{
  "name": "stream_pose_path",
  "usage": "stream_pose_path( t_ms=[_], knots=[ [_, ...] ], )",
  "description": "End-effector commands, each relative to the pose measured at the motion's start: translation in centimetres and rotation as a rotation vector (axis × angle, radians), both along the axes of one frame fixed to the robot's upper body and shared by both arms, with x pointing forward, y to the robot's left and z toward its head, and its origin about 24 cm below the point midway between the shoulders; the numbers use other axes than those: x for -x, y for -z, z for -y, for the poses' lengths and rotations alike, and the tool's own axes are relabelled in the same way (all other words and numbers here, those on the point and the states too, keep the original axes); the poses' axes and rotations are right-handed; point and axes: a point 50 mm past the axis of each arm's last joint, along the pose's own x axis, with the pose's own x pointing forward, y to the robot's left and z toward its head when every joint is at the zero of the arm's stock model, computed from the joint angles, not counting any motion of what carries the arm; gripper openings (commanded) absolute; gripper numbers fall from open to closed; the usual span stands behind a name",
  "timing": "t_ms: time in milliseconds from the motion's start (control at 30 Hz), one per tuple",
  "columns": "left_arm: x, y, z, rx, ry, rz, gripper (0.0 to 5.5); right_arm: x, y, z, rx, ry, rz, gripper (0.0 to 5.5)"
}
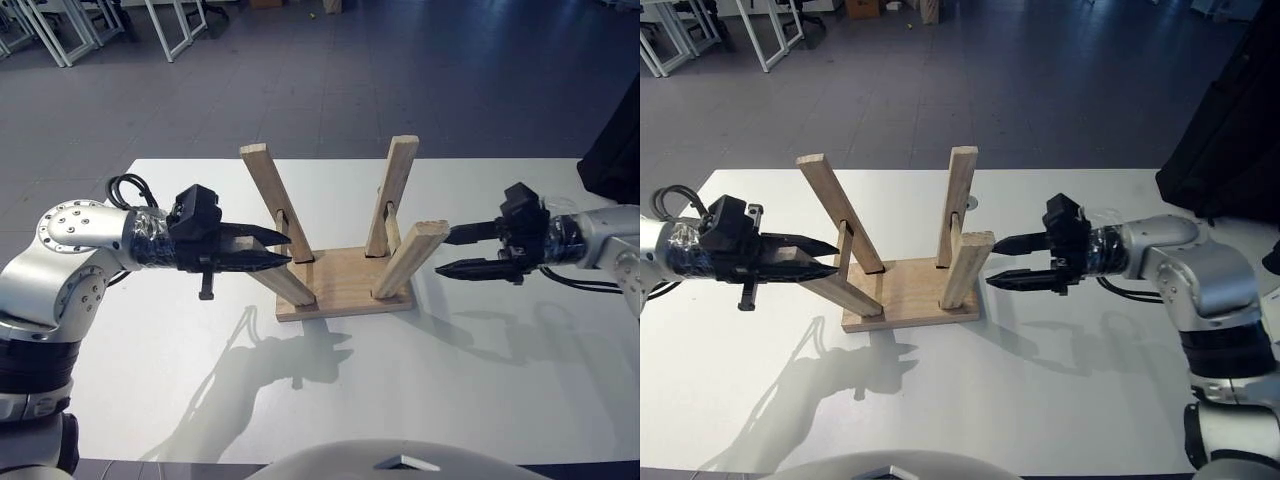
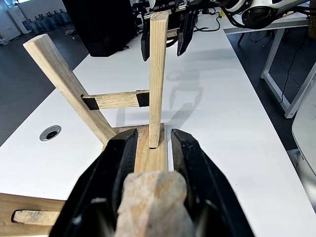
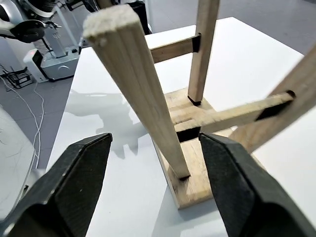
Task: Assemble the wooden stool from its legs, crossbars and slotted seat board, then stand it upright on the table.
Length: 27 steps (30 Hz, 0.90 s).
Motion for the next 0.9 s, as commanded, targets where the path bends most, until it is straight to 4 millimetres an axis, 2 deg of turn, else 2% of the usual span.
stream_pose_path(
  t_ms=[33,267,333,400,433,500,533,600,633,667,700,767,833,900],
  knots=[
    [0.0,3.4,0.3,-0.094,0.007,-0.126,1.05,-0.1,0.3,-1.9,-0.026,-0.016,0.004,2.94],
    [-0.1,4.1,0.6,-0.096,0.033,-0.146,1.05,-0.3,0.7,-3.0,-0.040,-0.049,-0.056,1.65],
    [0.3,4.2,0.7,-0.086,0.046,-0.178,1.05,0.4,1.0,-3.0,-0.035,-0.058,-0.107,1.59],
    [1.5,4.1,1.0,-0.042,0.089,-0.317,1.05,2.8,1.3,-2.8,-0.020,-0.143,-0.287,1.59],
    [2.5,3.6,1.1,0.005,0.139,-0.452,1.05,4.6,0.7,-2.7,-0.037,-0.231,-0.433,1.59],
    [4.4,1.0,1.3,0.141,0.300,-0.743,1.05,7.5,-2.1,-2.3,-0.126,-0.455,-0.702,1.59],
    [4.7,-1.0,1.3,0.253,0.388,-0.866,1.05,7.8,-3.7,-2.0,-0.195,-0.538,-0.791,1.59],
    [3.9,-3.5,1.1,0.363,0.463,-0.926,1.05,6.6,-5.6,-1.6,-0.304,-0.567,-0.854,1.59],
    [2.4,-3.7,0.9,0.380,0.415,-0.885,1.39,5.1,-5.9,-1.5,-0.341,-0.532,-0.865,1.59],
    [0.9,-3.5,0.8,0.379,0.345,-0.839,1.57,3.8,-5.8,-1.6,-0.367,-0.485,-0.871,1.96],
    [-1.0,-3.2,0.5,0.406,0.261,-0.839,1.75,2.0,-5.5,-1.5,-0.417,-0.421,-0.899,2.13],
    [-3.6,-2.4,0.2,0.436,0.152,-0.877,2.09,-0.6,-4.6,-1.6,-0.478,-0.302,-0.949,2.55],
    [-5.9,-0.9,-0.2,0.420,0.018,-0.859,2.43,-2.6,-3.0,-2.1,-0.485,-0.166,-0.971,2.94],
    [-8.2,0.6,-0.7,0.382,-0.140,-0.760,2.76,-4.3,-0.9,-2.0,-0.449,-0.015,-0.942,3.32]
  ],
)
